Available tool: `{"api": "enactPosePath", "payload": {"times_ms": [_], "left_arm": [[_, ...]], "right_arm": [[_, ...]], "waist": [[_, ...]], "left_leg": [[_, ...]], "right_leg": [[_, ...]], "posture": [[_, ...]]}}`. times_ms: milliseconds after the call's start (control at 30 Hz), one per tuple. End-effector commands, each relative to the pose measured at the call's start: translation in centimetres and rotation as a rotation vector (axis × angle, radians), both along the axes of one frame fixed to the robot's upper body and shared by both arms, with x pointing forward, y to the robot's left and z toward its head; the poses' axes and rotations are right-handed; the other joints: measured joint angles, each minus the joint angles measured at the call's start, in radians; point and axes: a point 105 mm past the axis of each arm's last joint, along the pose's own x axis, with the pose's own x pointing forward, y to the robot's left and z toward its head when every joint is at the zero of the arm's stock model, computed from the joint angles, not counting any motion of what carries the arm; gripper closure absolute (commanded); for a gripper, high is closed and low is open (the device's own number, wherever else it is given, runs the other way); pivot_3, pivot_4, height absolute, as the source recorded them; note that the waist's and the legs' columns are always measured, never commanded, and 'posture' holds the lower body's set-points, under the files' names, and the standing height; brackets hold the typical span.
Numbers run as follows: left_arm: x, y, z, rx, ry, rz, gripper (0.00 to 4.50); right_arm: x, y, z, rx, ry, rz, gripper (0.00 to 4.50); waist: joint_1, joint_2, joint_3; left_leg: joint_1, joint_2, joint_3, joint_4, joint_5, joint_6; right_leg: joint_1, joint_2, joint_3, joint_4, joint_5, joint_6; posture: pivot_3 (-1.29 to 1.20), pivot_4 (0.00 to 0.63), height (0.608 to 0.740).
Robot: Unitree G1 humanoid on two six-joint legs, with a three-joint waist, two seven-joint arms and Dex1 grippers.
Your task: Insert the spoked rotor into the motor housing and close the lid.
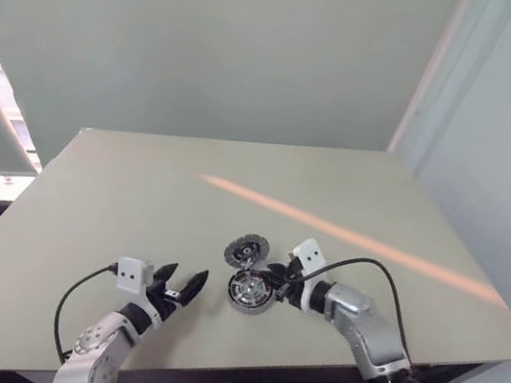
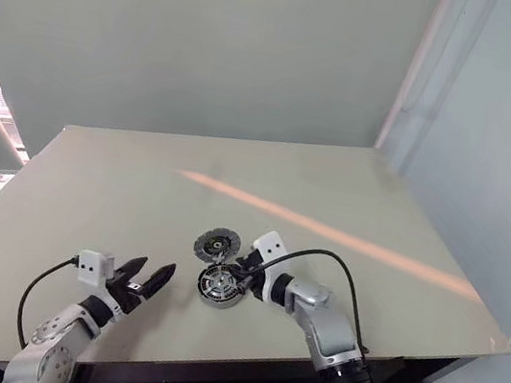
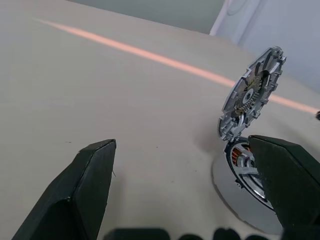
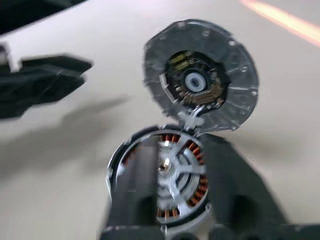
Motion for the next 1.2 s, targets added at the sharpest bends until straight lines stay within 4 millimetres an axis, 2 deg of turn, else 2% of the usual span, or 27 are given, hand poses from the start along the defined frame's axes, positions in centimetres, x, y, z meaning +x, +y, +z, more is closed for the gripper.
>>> {"api": "enactPosePath", "payload": {"times_ms": [33, 200, 367, 533, 633, 900, 1200], "left_arm": [[0.5, -0.3, 1.1, 0.009, -0.052, -0.019, 0.00], [0.7, -0.2, 1.1, 0.014, -0.050, -0.027, 0.00], [0.9, -0.1, 1.1, 0.019, -0.050, -0.033, 0.00], [1.1, -0.2, 1.1, 0.021, -0.053, -0.035, 0.00], [1.0, -0.2, 1.0, 0.022, -0.049, -0.041, 0.00], [0.8, -0.4, 0.7, 0.019, -0.045, -0.045, 0.00], [0.4, -0.4, 0.5, 0.015, -0.038, -0.039, 0.00]], "right_arm": [[-0.8, -0.5, 1.1, -0.093, -0.132, 0.110, 1.77], [-2.1, -1.5, 0.4, -0.270, -0.180, 0.288, 0.02], [-2.6, -1.4, 0.2, -0.367, -0.200, 0.389, 0.02], [-2.4, -1.2, -0.1, -0.451, -0.210, 0.440, 0.02], [-2.3, -0.8, 0.0, -0.543, -0.261, 0.547, 0.02], [-1.7, -0.9, -0.6, -0.737, -0.290, 0.690, 0.02], [-1.8, 0.2, -1.7, -0.817, -0.322, 0.805, 0.02]], "waist": [[0.000, 0.000, 0.000], [0.000, -0.001, 0.001], [0.000, -0.002, 0.001], [0.001, -0.002, 0.001], [0.002, -0.002, 0.001], [0.004, -0.002, 0.001], [0.017, -0.002, 0.001]], "left_leg": [[0.001, 0.000, 0.000, 0.000, 0.000, 0.000], [0.004, 0.000, 0.000, 0.000, 0.000, 0.000], [0.007, 0.001, 0.001, 0.000, 0.000, 0.000], [0.006, 0.000, 0.001, 0.000, 0.000, 0.000], [0.006, 0.000, 0.000, 0.000, 0.000, 0.000], [0.006, 0.000, 0.000, 0.000, 0.000, 0.000], [0.007, 0.000, 0.000, -0.001, 0.000, 0.000]], "right_leg": [[0.001, 0.000, 0.000, 0.000, 0.000, 0.000], [0.004, 0.000, 0.000, -0.001, -0.001, 0.000], [0.005, 0.000, -0.001, 0.000, -0.001, -0.001], [0.006, 0.000, 0.000, 0.000, -0.001, -0.001], [0.006, 0.000, 0.000, -0.001, -0.001, 0.000], [0.005, 0.000, -0.001, -0.001, -0.001, 0.000], [0.005, 0.000, -0.001, 0.000, -0.001, -0.001]], "posture": [[0.00, 0.000, 0.740], [0.00, 0.000, 0.740], [0.00, 0.000, 0.740], [0.00, 0.000, 0.740], [0.00, 0.000, 0.740], [0.00, 0.000, 0.740], [0.00, 0.000, 0.740]]}}
